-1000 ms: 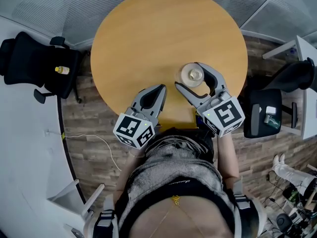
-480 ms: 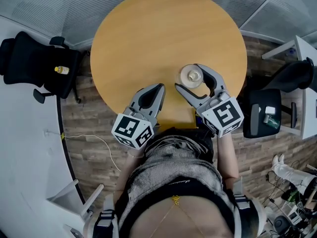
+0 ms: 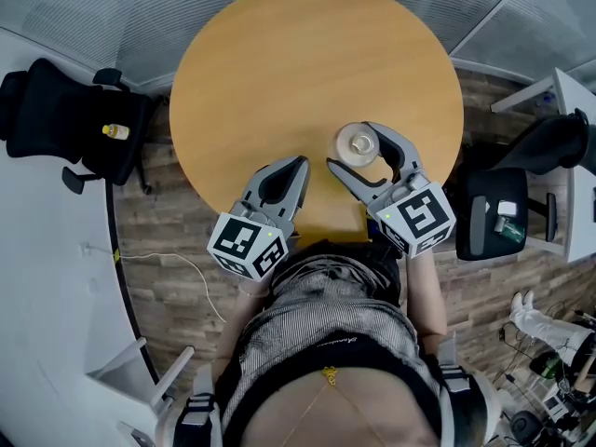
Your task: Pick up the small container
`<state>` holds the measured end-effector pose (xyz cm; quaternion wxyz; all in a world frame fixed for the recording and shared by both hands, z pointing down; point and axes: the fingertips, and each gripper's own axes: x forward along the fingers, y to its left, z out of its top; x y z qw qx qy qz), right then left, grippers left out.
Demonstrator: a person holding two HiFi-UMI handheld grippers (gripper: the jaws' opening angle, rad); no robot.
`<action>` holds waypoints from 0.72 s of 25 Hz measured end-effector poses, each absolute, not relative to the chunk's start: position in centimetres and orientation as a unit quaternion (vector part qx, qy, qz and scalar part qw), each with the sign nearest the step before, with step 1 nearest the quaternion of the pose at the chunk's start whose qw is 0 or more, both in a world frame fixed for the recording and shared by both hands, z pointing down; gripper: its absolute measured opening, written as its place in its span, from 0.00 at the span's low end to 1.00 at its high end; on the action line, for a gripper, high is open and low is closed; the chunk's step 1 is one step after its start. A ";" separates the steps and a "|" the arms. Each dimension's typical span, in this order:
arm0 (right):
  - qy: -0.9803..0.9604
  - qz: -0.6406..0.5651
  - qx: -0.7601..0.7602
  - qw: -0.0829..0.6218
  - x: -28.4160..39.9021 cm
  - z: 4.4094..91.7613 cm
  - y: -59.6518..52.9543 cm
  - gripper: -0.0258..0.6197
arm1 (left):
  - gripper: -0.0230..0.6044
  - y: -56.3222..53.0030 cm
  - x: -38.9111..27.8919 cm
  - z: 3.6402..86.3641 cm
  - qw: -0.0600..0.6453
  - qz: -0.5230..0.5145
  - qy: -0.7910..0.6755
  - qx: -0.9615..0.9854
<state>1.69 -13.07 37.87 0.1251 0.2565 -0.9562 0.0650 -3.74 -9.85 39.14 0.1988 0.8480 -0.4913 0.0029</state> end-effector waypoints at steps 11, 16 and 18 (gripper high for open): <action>-0.957 0.066 0.255 0.124 1.5 38.0 -13.1 0.55 | 0.04 -9.8 -3.7 38.8 0.196 0.002 -0.488 0.850; -0.956 0.069 0.254 0.125 1.5 38.2 -13.0 0.55 | 0.04 -9.8 -3.8 38.8 0.193 0.001 -0.489 0.850; -0.957 0.071 0.253 0.125 1.5 38.2 -13.0 0.55 | 0.04 -9.9 -3.7 38.7 0.192 -0.001 -0.489 0.851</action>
